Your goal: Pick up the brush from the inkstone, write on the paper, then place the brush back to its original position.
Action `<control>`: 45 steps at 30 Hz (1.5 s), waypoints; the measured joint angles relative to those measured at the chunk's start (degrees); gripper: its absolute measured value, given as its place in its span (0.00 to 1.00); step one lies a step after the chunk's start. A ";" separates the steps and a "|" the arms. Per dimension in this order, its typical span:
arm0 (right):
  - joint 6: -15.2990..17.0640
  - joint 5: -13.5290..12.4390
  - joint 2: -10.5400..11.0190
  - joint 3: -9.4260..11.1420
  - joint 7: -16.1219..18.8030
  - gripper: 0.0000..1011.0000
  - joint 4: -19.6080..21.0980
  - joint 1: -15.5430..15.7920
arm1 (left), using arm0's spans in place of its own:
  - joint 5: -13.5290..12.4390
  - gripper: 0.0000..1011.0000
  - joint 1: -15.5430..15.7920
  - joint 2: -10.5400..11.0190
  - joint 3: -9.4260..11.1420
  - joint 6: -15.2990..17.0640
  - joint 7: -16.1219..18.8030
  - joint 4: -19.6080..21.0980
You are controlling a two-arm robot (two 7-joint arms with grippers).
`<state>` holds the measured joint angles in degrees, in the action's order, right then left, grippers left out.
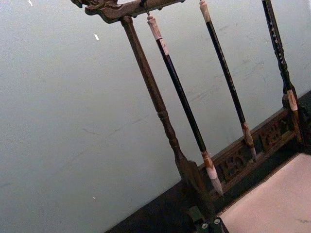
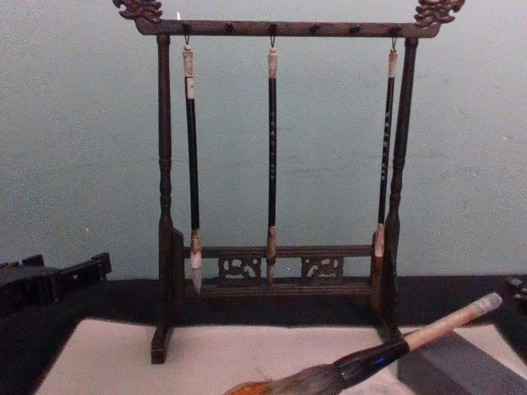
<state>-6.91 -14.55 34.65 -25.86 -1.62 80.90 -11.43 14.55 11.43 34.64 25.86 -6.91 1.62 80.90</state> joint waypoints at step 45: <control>0.00 0.00 0.00 0.00 0.00 0.99 0.00 0.00 | 0.00 0.99 0.00 0.00 0.00 0.00 0.00 0.00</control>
<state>-6.91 -14.55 34.64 -25.86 -1.62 80.90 -11.43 14.55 11.43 34.65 25.86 -6.91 1.62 80.90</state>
